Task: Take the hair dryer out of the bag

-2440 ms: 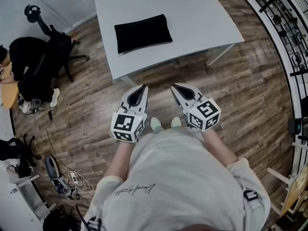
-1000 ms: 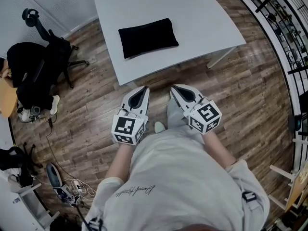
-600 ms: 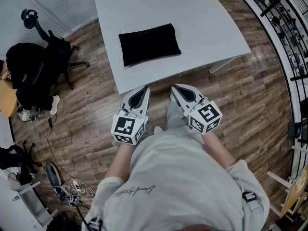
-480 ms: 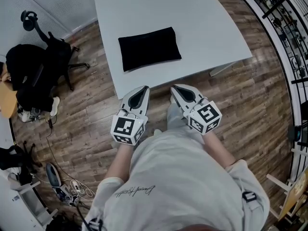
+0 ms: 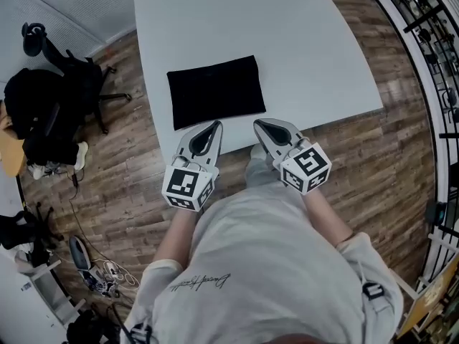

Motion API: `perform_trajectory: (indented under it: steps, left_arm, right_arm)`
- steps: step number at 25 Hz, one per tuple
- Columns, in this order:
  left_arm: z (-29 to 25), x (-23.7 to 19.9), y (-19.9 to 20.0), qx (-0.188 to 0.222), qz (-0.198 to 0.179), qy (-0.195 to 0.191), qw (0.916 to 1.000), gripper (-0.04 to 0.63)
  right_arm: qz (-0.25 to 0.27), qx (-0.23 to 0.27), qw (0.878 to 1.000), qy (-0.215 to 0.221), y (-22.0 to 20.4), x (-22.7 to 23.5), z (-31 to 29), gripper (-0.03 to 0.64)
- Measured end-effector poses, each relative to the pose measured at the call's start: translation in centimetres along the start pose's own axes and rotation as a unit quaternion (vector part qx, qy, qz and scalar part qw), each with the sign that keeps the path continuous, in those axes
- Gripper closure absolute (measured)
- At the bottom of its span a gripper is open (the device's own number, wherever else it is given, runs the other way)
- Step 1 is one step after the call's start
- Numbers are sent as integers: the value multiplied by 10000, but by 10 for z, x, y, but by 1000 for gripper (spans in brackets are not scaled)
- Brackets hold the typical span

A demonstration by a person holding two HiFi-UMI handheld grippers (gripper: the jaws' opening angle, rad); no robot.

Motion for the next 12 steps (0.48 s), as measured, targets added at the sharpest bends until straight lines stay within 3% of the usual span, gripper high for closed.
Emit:
perform_trajectory:
  steps: [12]
  left_arm:
    - [-67, -21, 18, -172, -5, 358, 9992, 583]
  right_arm:
    - [138, -225, 9982, 531, 28, 64, -25, 595]
Point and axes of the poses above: the fingertips, and each gripper's own axes: z backward along the fingers, x to its right, y out of its top, the point moved 2 cm from there along z, backward along the fingers, and after that the axes turned 3 degrees about -z, right-handed, at the moved point
